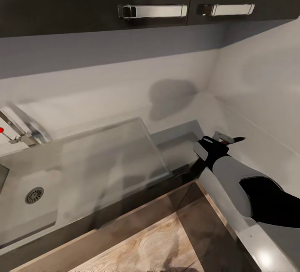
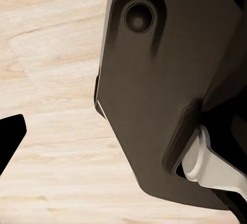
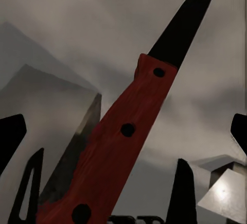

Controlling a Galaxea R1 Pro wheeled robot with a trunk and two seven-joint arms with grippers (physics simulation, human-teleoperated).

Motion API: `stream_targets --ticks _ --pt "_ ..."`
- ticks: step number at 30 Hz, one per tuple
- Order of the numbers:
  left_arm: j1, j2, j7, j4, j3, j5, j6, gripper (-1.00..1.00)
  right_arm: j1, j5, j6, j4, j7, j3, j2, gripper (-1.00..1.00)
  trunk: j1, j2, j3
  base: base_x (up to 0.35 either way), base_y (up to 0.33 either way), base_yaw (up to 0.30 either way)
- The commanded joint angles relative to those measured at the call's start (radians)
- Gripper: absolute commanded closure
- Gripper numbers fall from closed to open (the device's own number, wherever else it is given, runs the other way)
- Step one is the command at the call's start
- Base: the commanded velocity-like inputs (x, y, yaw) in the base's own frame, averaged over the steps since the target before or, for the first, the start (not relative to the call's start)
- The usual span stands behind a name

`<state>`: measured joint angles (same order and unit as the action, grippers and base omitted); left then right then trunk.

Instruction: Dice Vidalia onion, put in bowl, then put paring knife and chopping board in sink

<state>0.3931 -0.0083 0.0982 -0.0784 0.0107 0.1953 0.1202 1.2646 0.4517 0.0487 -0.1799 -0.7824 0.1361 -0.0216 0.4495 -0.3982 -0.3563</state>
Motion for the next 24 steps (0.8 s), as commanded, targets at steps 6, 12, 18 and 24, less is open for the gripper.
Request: stream_targets --ticks 6,12,18,24 --pt "0.001 -0.001 0.003 -0.001 0.001 0.007 0.001 -1.0 0.001 0.011 0.005 0.0 -0.003 0.008 0.003 -1.0 0.0 -0.002 -0.011 0.0 0.0 0.0" --pt "0.001 -0.002 0.003 -0.001 0.001 0.007 0.001 -1.0 0.001 0.012 0.005 0.0 -0.003 0.008 0.003 -1.0 0.0 -0.002 -0.02 0.0 0.0 0.0" --pt "0.001 -0.002 0.003 -0.001 0.0 0.007 0.001 -1.0 0.001 0.012 0.005 0.0 -0.003 0.008 0.003 -1.0 0.0 -0.002 -0.03 0.0 0.0 0.0" --pt "0.001 -0.002 0.003 -0.001 0.0 0.007 0.001 -1.0 0.001 0.012 0.005 0.0 -0.003 0.008 0.003 -1.0 0.0 -0.002 -0.039 0.0 0.0 0.0"
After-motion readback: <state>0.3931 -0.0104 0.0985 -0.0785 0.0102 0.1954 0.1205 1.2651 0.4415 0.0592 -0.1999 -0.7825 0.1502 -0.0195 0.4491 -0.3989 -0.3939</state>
